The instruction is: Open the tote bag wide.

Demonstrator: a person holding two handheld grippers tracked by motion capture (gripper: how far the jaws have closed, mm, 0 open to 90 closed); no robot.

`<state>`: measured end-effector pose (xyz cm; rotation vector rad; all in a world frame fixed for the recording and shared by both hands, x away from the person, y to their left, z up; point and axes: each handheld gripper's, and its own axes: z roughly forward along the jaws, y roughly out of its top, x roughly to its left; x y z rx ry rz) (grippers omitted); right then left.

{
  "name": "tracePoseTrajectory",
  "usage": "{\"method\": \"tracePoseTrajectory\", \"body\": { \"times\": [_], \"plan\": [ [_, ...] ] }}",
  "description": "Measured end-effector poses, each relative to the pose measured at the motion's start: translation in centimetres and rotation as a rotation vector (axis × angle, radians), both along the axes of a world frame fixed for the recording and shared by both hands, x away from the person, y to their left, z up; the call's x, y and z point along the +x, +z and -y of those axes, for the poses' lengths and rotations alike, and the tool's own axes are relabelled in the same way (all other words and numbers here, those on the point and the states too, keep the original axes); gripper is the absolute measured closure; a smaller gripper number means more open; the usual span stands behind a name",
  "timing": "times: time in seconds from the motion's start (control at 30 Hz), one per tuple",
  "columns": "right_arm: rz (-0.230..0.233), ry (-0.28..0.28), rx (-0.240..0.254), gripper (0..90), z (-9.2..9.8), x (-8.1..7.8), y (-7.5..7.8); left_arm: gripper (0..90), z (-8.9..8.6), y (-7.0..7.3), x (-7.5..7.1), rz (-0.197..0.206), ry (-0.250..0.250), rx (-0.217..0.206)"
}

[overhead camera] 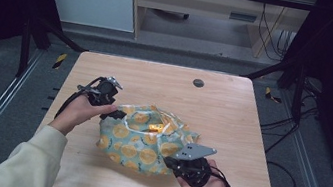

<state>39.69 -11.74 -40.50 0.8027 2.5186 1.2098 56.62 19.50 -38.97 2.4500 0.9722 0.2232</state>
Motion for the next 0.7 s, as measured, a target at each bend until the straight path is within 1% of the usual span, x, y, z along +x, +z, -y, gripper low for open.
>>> {"method": "tracePoseTrajectory", "body": {
  "times": [0.1, 0.17, 0.27, 0.3, 0.4, 0.47, 0.57, 0.67, 0.7],
  "plan": [
    [0.005, -0.001, 0.003, 87.6, 0.1, -0.1, 0.0, 23.9, 0.3, -0.4, 0.2, -0.025, -0.002, 0.015],
    [0.008, -0.003, 0.009, 87.5, 0.2, -0.1, 0.1, 25.9, 0.6, -0.6, 0.1, -0.036, -0.01, 0.011],
    [0.008, -0.006, 0.011, 87.4, 0.3, -0.1, 0.1, 33.9, 0.7, -0.5, -0.2, -0.039, -0.022, 0.009],
    [0.007, -0.007, 0.011, 87.3, 0.3, -0.1, 0.0, 41.3, 0.8, -0.3, -0.4, -0.035, -0.031, 0.01],
    [0.008, -0.012, 0.004, 87.2, 0.3, 0.0, 0.0, 59.2, 0.8, 0.1, -1.0, -0.018, -0.05, -0.006],
    [0.007, -0.017, 0.006, 87.2, 0.3, 0.0, -0.1, 69.4, 0.8, 0.4, -1.4, -0.002, -0.065, -0.012],
    [0.01, -0.02, 0.002, 87.1, 0.2, 0.0, -0.3, 81.9, 0.4, 1.1, -2.2, 0.047, -0.069, -0.032],
    [0.014, -0.029, -0.005, 86.9, 0.1, 0.0, -0.6, 87.9, -0.3, 1.8, -3.5, 0.099, -0.059, -0.079],
    [0.014, -0.029, -0.005, 86.9, 0.1, 0.0, -0.6, 87.9, -0.5, 2.2, -4.0, 0.119, -0.059, -0.1]
  ]
}}
